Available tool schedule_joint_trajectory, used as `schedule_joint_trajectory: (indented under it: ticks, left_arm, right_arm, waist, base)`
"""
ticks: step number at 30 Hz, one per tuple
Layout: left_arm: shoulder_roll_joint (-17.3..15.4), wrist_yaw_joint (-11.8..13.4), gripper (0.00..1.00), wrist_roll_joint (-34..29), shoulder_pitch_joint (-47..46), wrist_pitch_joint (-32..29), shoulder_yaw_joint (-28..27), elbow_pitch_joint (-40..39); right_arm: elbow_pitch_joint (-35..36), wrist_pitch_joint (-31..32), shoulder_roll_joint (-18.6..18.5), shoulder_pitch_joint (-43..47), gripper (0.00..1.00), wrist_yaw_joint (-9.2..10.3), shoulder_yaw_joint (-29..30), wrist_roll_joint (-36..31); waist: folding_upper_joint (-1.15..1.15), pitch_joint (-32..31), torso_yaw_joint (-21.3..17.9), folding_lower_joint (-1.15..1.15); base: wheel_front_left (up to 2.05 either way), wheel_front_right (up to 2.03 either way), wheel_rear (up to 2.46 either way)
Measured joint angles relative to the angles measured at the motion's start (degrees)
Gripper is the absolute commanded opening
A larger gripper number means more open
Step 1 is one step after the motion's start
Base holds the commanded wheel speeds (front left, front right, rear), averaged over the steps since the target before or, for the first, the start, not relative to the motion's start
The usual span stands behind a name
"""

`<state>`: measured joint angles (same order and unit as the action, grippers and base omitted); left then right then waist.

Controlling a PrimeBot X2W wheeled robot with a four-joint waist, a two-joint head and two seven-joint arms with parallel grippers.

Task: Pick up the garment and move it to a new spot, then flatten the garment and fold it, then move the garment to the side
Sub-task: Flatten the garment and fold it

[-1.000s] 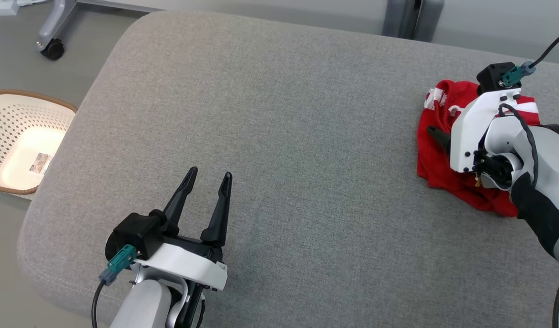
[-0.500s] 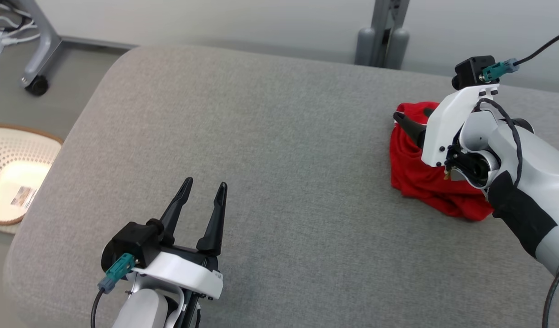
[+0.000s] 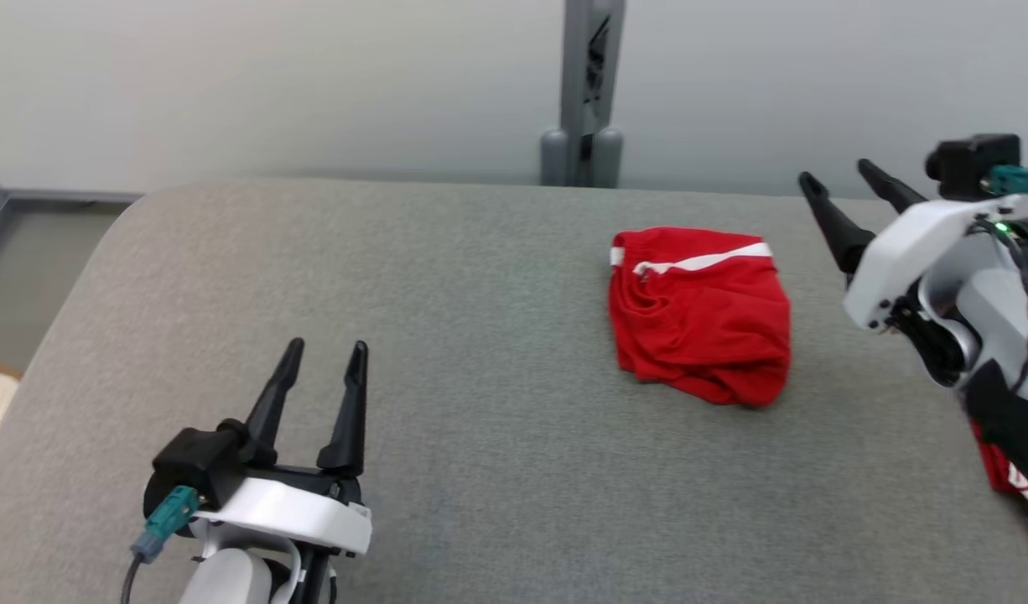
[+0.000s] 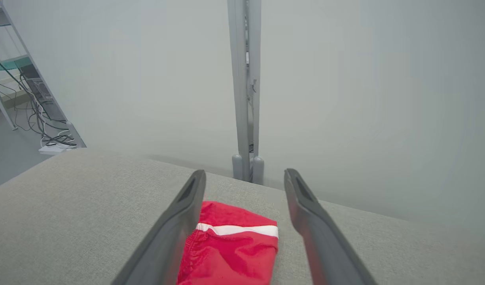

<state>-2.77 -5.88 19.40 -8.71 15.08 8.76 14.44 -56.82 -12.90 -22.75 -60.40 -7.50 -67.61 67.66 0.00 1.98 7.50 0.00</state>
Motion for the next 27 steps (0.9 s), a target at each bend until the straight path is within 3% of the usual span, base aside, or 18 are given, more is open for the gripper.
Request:
schedule_joint_trajectory:
  ticks: [4,9,12,16,22,27]
  left_arm:
    - [0.0,0.2,1.00,0.2,0.0,0.0,-1.9,-0.8]
    - [-0.1,0.2,1.00,0.1,0.0,0.0,-3.5,-1.5]
    - [0.0,0.2,1.00,0.1,0.1,0.0,-4.0,-1.8]
    - [0.0,0.1,1.00,-0.1,1.3,0.0,-4.7,-1.9]
    - [0.0,0.1,1.00,-0.2,2.5,0.0,-4.9,-1.6]
    - [0.0,0.1,1.00,-0.2,2.6,0.0,-4.6,-1.5]
  right_arm:
    - [0.6,-1.8,-2.3,2.0,1.00,0.00,4.0,-3.1]
    - [8.4,-2.1,-5.2,8.1,1.00,0.01,21.5,-15.4]
    - [14.2,-2.1,-4.5,17.0,1.00,0.00,33.0,-23.9]
    - [21.6,-2.1,-0.7,27.4,1.00,0.00,45.3,-34.1]
    - [26.2,-2.1,4.2,35.2,1.00,0.00,53.3,-42.2]
    - [27.0,-2.1,5.6,37.1,1.00,0.00,55.0,-44.5]
  waist:
    - [0.00,-1.1,-2.5,0.00]
    - [0.00,-1.1,-4.8,0.00]
    - [0.00,-1.0,-5.5,0.00]
    - [0.00,-1.0,-6.2,0.00]
    - [0.00,-1.2,-6.4,0.00]
    - [0.00,-1.3,-6.1,0.00]
  base:
    - [0.00,0.00,0.00]
    - [0.00,0.00,0.00]
    - [0.00,0.00,0.00]
    - [0.00,0.00,0.00]
    - [0.00,0.00,0.00]
    - [0.00,0.00,0.00]
